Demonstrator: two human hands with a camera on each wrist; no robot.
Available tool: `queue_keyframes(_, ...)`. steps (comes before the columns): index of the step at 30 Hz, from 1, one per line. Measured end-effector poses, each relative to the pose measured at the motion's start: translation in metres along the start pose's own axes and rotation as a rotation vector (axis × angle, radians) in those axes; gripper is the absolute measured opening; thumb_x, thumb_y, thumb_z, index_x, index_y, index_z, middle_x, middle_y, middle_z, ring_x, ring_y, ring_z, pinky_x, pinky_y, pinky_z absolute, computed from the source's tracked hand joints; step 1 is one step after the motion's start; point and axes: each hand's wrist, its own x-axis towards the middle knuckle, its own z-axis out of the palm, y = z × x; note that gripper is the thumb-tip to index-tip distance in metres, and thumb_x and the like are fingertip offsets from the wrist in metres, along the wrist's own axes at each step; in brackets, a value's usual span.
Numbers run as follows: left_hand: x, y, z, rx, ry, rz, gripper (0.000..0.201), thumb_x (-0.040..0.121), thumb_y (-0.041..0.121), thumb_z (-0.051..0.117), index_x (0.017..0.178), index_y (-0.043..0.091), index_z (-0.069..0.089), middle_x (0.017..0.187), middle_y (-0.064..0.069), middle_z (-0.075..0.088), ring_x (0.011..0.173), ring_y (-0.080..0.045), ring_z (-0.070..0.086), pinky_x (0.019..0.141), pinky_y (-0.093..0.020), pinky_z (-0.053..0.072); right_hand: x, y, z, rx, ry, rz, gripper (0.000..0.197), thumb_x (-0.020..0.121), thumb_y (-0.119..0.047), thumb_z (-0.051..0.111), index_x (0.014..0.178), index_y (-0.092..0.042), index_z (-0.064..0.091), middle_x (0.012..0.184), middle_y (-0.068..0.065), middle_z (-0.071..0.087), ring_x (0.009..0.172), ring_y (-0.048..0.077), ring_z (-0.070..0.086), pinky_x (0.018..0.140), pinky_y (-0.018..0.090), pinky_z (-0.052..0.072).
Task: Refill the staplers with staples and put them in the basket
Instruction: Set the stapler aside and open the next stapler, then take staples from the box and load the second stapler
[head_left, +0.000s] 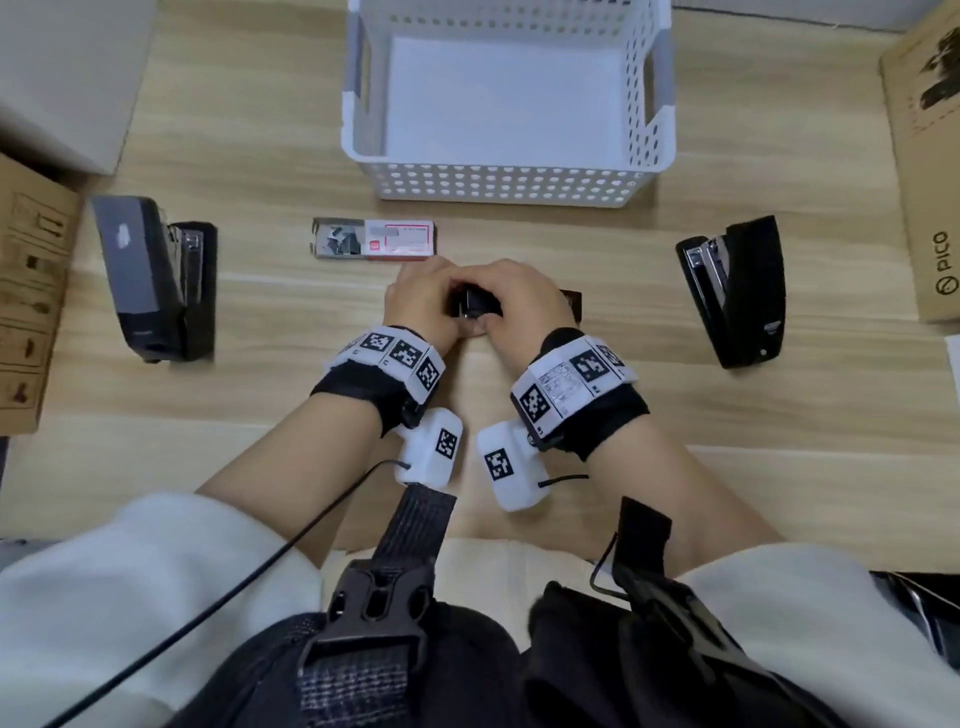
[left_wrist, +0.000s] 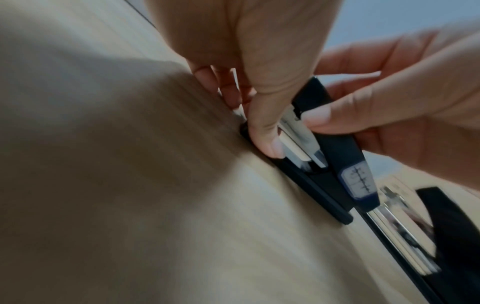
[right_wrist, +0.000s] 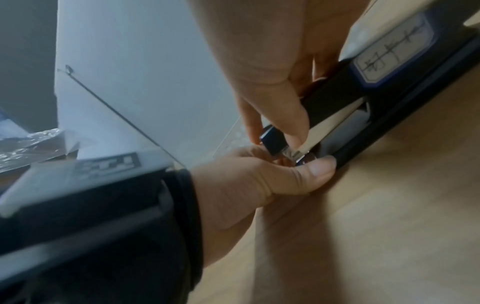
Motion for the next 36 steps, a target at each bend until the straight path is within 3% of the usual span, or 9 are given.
queue_keyframes(3, -0.013, -0.027, -0.010, -0.036, 0.081, -0.055, 0.039, 0.069, 0.027, 0.075, 0.105, 0.016, 0.062, 0.111, -0.006, 0.057, 0.108, -0.030, 0.042, 0.092, -0.039, 0.035, 0.004, -0.019, 0.006, 0.146, 0.018, -0.077, 0.050, 0.076, 0.005, 0.057, 0.117, -0.023, 0.061, 0.116, 0.004, 0.060, 0.113, 0.027, 0.051, 0.101, 0.037, 0.038)
queue_keyframes(8, -0.018, -0.054, -0.028, -0.150, 0.180, -0.123, 0.037, 0.067, 0.017, 0.077, 0.102, 0.022, 0.067, 0.098, 0.003, 0.052, 0.109, -0.026, 0.038, 0.092, -0.026, 0.031, 0.003, -0.037, 0.000, 0.420, 0.192, -0.127, 0.038, 0.068, 0.003, 0.069, 0.101, -0.016, 0.067, 0.102, -0.004, 0.060, 0.097, 0.005, 0.051, 0.082, 0.000, 0.032)
queue_keyframes(14, -0.016, -0.058, -0.032, -0.180, 0.178, -0.109, 0.038, 0.067, 0.016, 0.077, 0.102, 0.027, 0.068, 0.094, 0.012, 0.047, 0.104, -0.018, 0.035, 0.091, -0.020, 0.027, -0.011, -0.029, -0.004, 0.608, 0.428, -0.047, 0.043, 0.063, 0.004, 0.058, 0.074, -0.037, 0.054, 0.084, -0.015, 0.056, 0.075, -0.003, 0.052, 0.069, 0.012, 0.044)
queue_keyframes(18, -0.017, -0.057, -0.033, -0.192, 0.185, -0.110, 0.038, 0.068, 0.016, 0.077, 0.103, 0.027, 0.067, 0.096, 0.012, 0.047, 0.103, -0.015, 0.034, 0.091, -0.019, 0.026, -0.015, -0.015, -0.008, 0.692, 0.592, 0.069, 0.034, 0.069, -0.008, 0.074, 0.067, -0.033, 0.049, 0.072, -0.009, 0.054, 0.064, 0.000, 0.048, 0.064, 0.012, 0.041)
queue_keyframes(23, -0.017, -0.057, -0.033, -0.178, 0.167, -0.114, 0.038, 0.068, 0.017, 0.076, 0.103, 0.028, 0.067, 0.098, 0.012, 0.047, 0.108, -0.020, 0.037, 0.092, -0.022, 0.029, -0.020, 0.020, -0.001, 0.784, 0.760, 0.248, 0.029, 0.076, -0.007, 0.071, 0.069, -0.028, 0.052, 0.071, -0.012, 0.055, 0.065, -0.007, 0.051, 0.069, 0.006, 0.042)
queue_keyframes(26, -0.018, -0.058, -0.032, -0.184, 0.164, -0.117, 0.037, 0.069, 0.017, 0.076, 0.104, 0.029, 0.067, 0.099, 0.013, 0.048, 0.108, -0.019, 0.037, 0.091, -0.020, 0.028, -0.023, 0.040, 0.007, 0.702, 0.733, 0.361, 0.019, 0.079, -0.010, 0.068, 0.073, -0.023, 0.055, 0.073, -0.015, 0.055, 0.071, -0.004, 0.051, 0.073, 0.009, 0.041)
queue_keyframes(28, -0.017, -0.059, -0.032, -0.191, 0.161, -0.121, 0.037, 0.070, 0.016, 0.075, 0.104, 0.029, 0.066, 0.100, 0.013, 0.048, 0.109, -0.019, 0.037, 0.092, -0.020, 0.028, -0.023, 0.048, 0.014, 0.636, 0.679, 0.416, 0.012, 0.080, -0.012, 0.066, 0.077, -0.021, 0.058, 0.075, -0.014, 0.056, 0.073, -0.001, 0.053, 0.080, 0.019, 0.043)
queue_keyframes(32, -0.017, -0.059, -0.033, -0.180, 0.151, -0.125, 0.038, 0.070, 0.017, 0.075, 0.105, 0.029, 0.066, 0.100, 0.013, 0.048, 0.110, -0.019, 0.036, 0.092, -0.021, 0.027, -0.019, 0.047, 0.021, 0.409, 0.628, 0.455, 0.024, 0.082, -0.019, 0.060, 0.068, -0.038, 0.055, 0.086, -0.011, 0.062, 0.094, 0.018, 0.059, 0.098, 0.045, 0.042)
queue_keyframes(36, -0.018, -0.059, -0.033, -0.184, 0.156, -0.129, 0.038, 0.069, 0.017, 0.076, 0.105, 0.028, 0.066, 0.099, 0.012, 0.048, 0.110, -0.019, 0.037, 0.093, -0.021, 0.028, -0.009, 0.030, 0.015, 0.178, 0.542, 0.306, 0.021, 0.084, -0.010, 0.057, 0.086, -0.028, 0.067, 0.098, -0.004, 0.066, 0.101, 0.020, 0.059, 0.104, 0.037, 0.033)
